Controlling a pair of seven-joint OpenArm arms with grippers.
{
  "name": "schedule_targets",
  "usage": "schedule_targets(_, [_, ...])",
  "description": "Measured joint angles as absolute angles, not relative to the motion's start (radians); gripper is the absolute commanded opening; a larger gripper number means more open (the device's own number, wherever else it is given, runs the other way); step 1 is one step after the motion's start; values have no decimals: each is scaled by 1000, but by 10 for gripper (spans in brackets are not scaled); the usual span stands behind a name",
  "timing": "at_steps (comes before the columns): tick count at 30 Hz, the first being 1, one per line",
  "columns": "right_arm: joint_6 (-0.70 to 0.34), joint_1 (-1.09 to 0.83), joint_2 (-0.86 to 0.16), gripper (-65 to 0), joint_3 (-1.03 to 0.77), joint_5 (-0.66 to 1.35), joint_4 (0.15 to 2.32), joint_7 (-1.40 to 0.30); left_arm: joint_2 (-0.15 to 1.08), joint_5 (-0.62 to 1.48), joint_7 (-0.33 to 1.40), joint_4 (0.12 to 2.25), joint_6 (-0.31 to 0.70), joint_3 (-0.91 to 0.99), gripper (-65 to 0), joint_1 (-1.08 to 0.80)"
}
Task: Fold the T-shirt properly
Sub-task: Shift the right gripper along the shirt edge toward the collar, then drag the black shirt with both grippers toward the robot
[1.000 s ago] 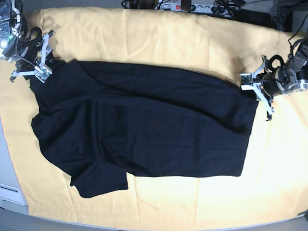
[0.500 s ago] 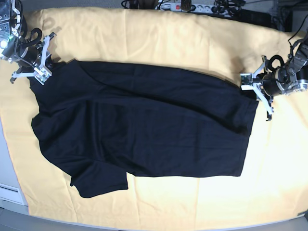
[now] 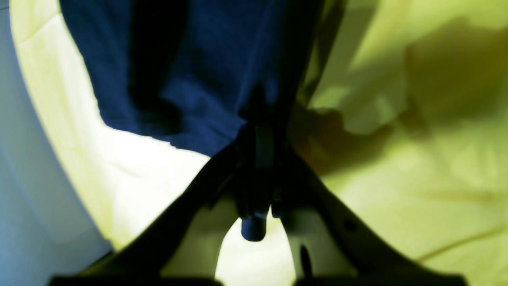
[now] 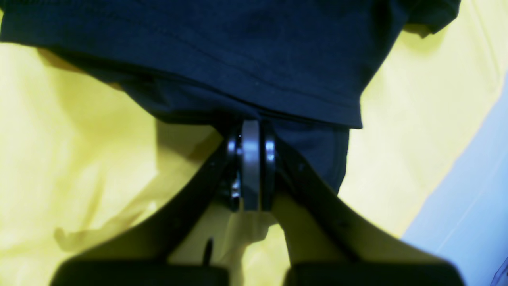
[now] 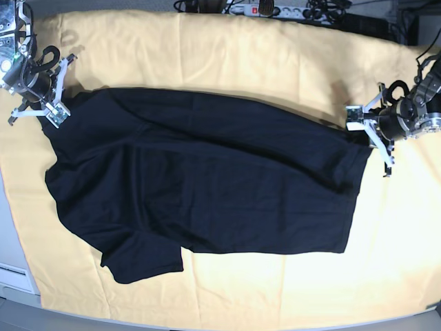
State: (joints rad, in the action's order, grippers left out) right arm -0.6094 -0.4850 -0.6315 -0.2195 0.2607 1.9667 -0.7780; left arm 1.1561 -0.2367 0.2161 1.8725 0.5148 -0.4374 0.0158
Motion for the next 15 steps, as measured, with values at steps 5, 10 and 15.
schedule_targets(5, [-583, -487, -632, -650, -220, 234, 2011, -816, 1190, -233, 257, 1945, 479, -437, -650, 17])
schedule_targets(10, [-572, -488, -632, -650, -220, 234, 2084, -863, 1193, -197, 289, 1966, 482, -437, -650, 17])
schedule_targets(15, [-561, -530, -648, -650, -240, 235, 2107, -870, 1228, -197, 298, 1999, 503, -437, -650, 16])
